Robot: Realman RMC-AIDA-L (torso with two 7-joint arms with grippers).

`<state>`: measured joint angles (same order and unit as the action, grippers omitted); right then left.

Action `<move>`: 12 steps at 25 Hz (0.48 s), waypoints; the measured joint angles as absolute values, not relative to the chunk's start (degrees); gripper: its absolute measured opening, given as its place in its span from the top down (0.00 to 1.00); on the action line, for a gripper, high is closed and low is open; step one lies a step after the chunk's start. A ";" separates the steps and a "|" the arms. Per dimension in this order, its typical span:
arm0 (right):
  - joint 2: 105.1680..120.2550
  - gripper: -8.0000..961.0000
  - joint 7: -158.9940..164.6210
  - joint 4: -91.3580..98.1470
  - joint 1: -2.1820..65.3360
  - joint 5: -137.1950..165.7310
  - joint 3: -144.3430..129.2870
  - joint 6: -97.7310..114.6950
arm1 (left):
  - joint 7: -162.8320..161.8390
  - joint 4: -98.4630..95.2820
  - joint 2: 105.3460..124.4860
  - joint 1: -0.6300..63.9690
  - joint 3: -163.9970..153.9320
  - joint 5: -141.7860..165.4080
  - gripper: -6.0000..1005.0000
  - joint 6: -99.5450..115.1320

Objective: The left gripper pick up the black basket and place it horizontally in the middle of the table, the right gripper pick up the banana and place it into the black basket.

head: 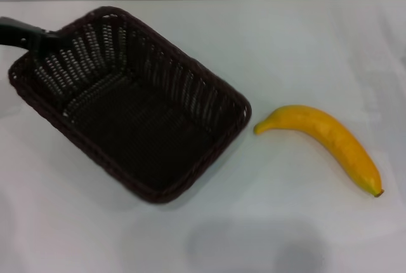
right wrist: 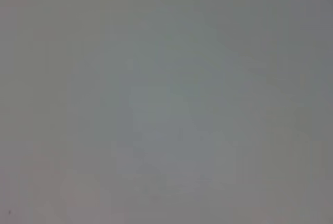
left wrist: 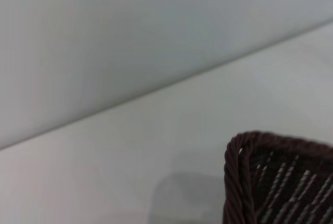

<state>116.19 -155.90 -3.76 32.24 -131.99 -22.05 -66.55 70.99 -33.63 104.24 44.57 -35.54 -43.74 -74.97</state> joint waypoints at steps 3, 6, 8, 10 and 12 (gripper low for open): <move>116.19 0.09 -155.50 -4.04 32.20 -131.93 -22.17 -66.86 | 70.98 -33.62 103.87 42.14 -33.35 -47.32 0.71 -75.32; 116.19 0.09 -155.48 -4.19 32.12 -131.91 -22.18 -67.52 | 70.97 -33.31 103.09 39.96 -32.78 -50.57 0.81 -76.57; 116.19 0.09 -155.47 -4.23 32.07 -131.91 -22.17 -67.79 | 70.97 -33.22 102.82 38.75 -32.75 -52.81 0.81 -77.83; 116.19 0.09 -155.48 -4.23 32.02 -131.91 -22.16 -67.92 | 71.18 -33.20 102.79 37.36 -32.75 -56.27 0.81 -79.00; 116.19 0.09 -155.47 -4.23 32.01 -131.91 -22.16 -67.97 | 71.39 -33.20 102.74 36.00 -32.71 -59.87 0.81 -79.99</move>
<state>116.19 -155.47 -4.23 32.01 -131.91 -22.16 -67.97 71.39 -33.20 102.74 36.00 -32.71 -59.87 -79.99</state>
